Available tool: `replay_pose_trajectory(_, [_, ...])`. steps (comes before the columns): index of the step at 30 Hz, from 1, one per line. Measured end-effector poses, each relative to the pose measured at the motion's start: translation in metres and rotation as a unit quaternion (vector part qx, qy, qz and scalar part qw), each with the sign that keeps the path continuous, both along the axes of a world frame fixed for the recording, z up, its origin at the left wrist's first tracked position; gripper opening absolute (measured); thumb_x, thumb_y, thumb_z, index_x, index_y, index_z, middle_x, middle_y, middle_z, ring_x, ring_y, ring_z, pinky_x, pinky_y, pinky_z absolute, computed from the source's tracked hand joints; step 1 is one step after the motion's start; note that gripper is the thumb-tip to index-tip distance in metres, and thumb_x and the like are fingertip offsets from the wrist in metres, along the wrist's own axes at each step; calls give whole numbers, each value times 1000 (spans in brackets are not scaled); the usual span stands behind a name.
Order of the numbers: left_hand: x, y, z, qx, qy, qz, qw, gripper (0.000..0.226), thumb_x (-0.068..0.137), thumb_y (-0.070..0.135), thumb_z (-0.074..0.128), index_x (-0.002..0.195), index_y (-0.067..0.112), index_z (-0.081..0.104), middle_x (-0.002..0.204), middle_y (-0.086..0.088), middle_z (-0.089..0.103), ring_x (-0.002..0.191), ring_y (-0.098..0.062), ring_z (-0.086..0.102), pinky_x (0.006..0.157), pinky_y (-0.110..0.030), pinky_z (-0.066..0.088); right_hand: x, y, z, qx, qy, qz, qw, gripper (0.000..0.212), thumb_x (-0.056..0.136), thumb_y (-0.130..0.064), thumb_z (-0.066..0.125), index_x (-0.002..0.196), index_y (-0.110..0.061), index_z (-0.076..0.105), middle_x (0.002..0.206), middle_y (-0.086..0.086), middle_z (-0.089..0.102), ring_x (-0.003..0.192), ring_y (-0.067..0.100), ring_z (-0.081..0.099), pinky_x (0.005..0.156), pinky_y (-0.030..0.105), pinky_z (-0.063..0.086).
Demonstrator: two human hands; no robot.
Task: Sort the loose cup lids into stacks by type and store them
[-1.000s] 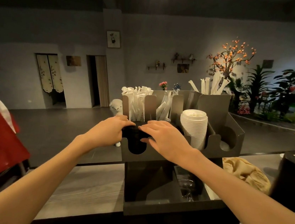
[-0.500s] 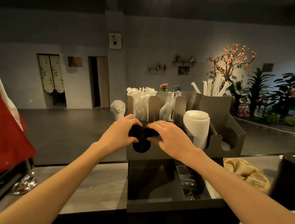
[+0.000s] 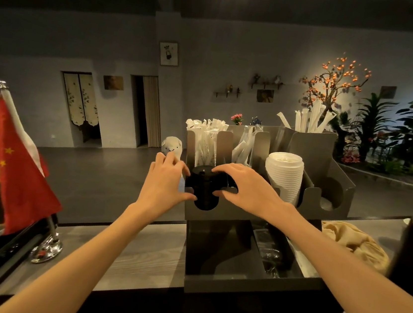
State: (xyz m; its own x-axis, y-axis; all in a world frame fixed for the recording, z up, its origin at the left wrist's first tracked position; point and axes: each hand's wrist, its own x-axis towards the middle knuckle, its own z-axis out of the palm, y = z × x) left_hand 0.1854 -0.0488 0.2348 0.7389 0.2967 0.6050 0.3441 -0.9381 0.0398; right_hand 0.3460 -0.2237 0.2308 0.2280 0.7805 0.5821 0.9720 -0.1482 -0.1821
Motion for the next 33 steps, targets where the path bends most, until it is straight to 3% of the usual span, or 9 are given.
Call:
replay_pose_trajectory(5, [1,-5,-9,39,43,19,998,45,87,57,71,122,30,71,117,-2,51,113,-21,39,95,-34,41,-2,8,-6,-8,0,-7,1000,54,88,-27,81,138,-20,61,135,-2,65,125,15,60,105,22,43])
replay_pose_trajectory(8, [6,-5,-11,-17,55,2,998,43,88,53,71,121,26,70,112,-2,52,111,-22,39,93,-34,41,1,8,-6,-10,-3,-4,1000,51,90,-27,78,138,-22,61,134,-3,65,123,14,61,105,25,47])
replay_pose_trajectory(15, [8,-9,-20,-108,-3,-37,993,36,84,43,79,113,23,74,102,2,50,105,-19,39,91,-38,45,8,9,7,-36,-10,20,999,51,93,-36,75,141,-27,62,135,-6,66,125,12,60,110,36,49])
replay_pose_trajectory(20, [7,-5,-22,-115,-90,-33,989,40,79,43,84,108,20,69,100,6,54,101,-16,45,84,-33,47,10,8,1,-35,-3,37,999,49,97,-29,70,145,-26,59,140,-6,64,132,11,56,114,33,44])
replay_pose_trajectory(24, [7,2,-17,-118,-74,-61,988,62,76,42,87,127,20,59,122,1,58,112,-17,47,95,-34,47,10,8,-4,-32,7,31,999,46,103,-24,62,148,-24,55,144,-4,61,134,13,55,115,33,43])
replay_pose_trajectory(28, [6,7,-14,-116,-67,-78,988,51,89,40,76,136,25,64,126,-2,57,118,-21,44,102,-36,46,7,8,-5,13,38,15,999,35,104,-21,60,139,-21,64,133,-3,68,124,13,62,111,34,49])
replay_pose_trajectory(33, [6,4,-13,-58,-14,-40,997,51,98,43,62,147,30,55,131,-2,56,121,-22,43,102,-36,43,2,14,-10,57,51,-5,997,29,103,-15,61,129,-19,72,125,-1,73,118,15,66,108,36,51])
